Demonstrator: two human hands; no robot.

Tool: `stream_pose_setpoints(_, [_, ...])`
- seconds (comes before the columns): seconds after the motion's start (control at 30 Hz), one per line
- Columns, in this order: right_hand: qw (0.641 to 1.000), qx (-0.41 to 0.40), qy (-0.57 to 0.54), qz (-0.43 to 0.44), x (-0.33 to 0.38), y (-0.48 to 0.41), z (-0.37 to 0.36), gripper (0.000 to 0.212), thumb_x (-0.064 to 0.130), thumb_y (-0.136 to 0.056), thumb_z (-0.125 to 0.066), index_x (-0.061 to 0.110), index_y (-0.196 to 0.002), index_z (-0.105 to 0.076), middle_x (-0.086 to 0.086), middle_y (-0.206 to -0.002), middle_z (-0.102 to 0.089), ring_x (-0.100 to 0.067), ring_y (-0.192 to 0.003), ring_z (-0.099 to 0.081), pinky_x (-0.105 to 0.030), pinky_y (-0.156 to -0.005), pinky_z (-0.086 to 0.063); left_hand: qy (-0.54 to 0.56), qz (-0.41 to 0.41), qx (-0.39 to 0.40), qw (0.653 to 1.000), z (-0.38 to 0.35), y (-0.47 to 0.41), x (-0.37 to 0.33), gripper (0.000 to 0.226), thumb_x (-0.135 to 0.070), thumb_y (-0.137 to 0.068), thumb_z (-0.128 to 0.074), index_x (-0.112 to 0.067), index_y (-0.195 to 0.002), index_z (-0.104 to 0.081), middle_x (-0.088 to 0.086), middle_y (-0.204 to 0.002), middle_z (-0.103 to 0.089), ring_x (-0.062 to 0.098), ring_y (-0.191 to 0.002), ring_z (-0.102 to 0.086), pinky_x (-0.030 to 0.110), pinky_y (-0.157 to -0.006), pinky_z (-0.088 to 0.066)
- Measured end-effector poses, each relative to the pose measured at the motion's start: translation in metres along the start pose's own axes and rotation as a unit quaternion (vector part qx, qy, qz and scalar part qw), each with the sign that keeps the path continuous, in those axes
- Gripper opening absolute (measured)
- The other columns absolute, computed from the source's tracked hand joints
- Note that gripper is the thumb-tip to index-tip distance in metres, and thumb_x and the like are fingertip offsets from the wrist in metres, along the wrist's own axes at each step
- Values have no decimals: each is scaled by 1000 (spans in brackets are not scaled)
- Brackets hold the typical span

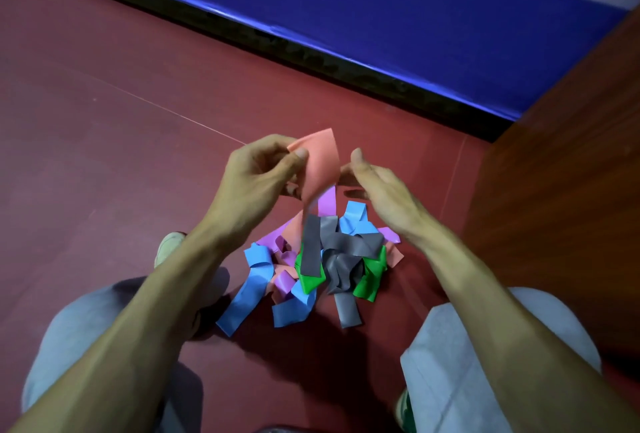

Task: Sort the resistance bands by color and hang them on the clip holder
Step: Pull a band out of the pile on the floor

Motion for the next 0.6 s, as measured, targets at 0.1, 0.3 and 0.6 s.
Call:
stream_pose_setpoints(0.1, [995, 78, 57, 33, 2, 3, -26, 33, 58, -89, -52, 31, -100, -68, 16, -106, -70, -1, -105, -62, -27, -97, -45, 60, 20, -19, 998, 18, 3, 0, 14, -9, -95, -53, -12, -87, -64, -5, -61, -57, 7, -58, -54, 21, -54, -50])
stream_pose_setpoints(0.3, [986, 88, 121, 75, 9, 7, -42, 17, 12, -87, -68, -4, -90, -66, -10, -86, -66, -4, -80, -58, -32, -82, -50, 165, 44, -47, 984, 32, 5, 2, 14, -9, -97, -50, -9, -89, -61, -6, -56, -54, 5, -49, -50, 19, -48, -45])
stream_pose_setpoints(0.6, [994, 46, 47, 84, 9, -4, -39, 52, 0, -81, -71, 37, -112, -51, 15, -113, -59, -3, -112, -56, -26, -96, -49, 140, 40, 8, 989, 28, 2, -2, 16, -8, -97, -47, -12, -90, -61, -9, -59, -52, 5, -55, -48, 19, -56, -44])
Point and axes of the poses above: each hand's wrist, its own y-axis away from the middle knuckle, its own z-axis out of the back of the hand, x = y × z, the point moved 10 cm from there along -y, towards the middle knuckle
